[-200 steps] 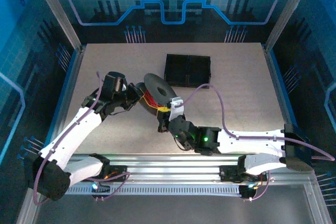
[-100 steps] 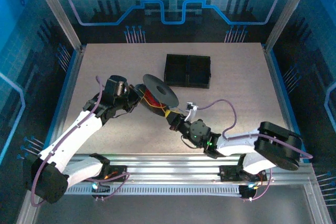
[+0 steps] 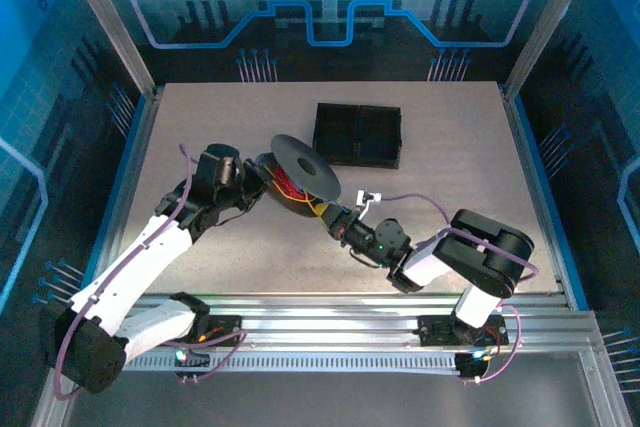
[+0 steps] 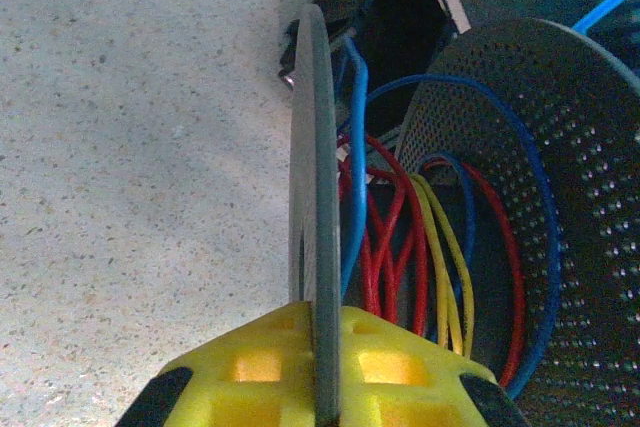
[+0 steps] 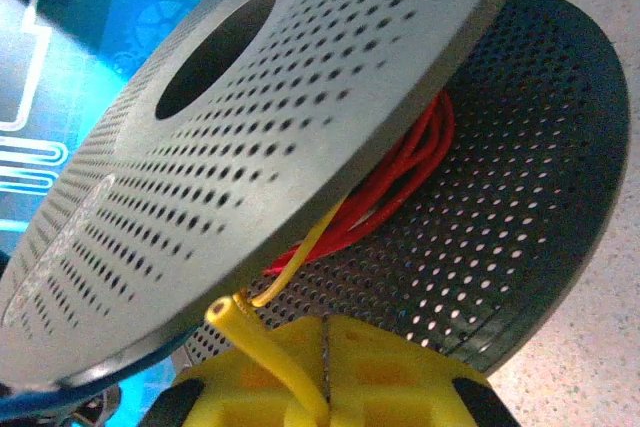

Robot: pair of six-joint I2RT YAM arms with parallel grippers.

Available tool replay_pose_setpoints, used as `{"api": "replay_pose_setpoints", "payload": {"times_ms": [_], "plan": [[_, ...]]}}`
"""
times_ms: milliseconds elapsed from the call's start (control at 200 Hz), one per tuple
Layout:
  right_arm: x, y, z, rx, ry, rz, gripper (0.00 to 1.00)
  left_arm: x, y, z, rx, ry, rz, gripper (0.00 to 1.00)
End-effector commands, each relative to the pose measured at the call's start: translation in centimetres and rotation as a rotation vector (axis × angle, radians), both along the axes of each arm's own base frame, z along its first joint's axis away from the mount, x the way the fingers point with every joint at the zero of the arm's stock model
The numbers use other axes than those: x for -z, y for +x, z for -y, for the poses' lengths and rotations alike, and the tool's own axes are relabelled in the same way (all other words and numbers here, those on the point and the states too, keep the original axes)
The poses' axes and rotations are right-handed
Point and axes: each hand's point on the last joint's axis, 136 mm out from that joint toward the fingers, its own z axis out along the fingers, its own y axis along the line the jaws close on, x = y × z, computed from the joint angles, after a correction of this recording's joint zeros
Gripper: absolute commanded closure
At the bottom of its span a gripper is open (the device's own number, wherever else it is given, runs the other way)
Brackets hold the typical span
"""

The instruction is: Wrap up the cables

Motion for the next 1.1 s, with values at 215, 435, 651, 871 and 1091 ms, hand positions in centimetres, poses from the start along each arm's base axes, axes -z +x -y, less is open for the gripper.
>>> {"api": "replay_pose_setpoints", "payload": {"times_ms": [215,435,651,871,1091], "plan": [[-0.7,0.9,-0.5,-0.283,0.043,-0.069,1.0,-8.5,-0.2,4.5,0.25,-0.16,0.245,1.0],[-2.1,0.8,-1.3,-0.415,0.059,-0.044,1.0,-8.4,-0.6,5.8,0.337,-0.165,0.232,1.0],[-1.9,0.6,-1.9,-0.466,0.051,-0.039,1.0,-8.2,-0.5,6.3,0.358,-0.161,0.226,1.0],[-2.2,0.4,-2.1,-0.483,0.048,-0.024,1.0,-7.9,-0.4,6.5,0.36,-0.151,0.217,1.0],[1.2,1.0,0.8,-0.303,0.016,-0.118,0.66,-7.6,0.0,4.2,0.243,-0.06,0.23,1.0]]}}
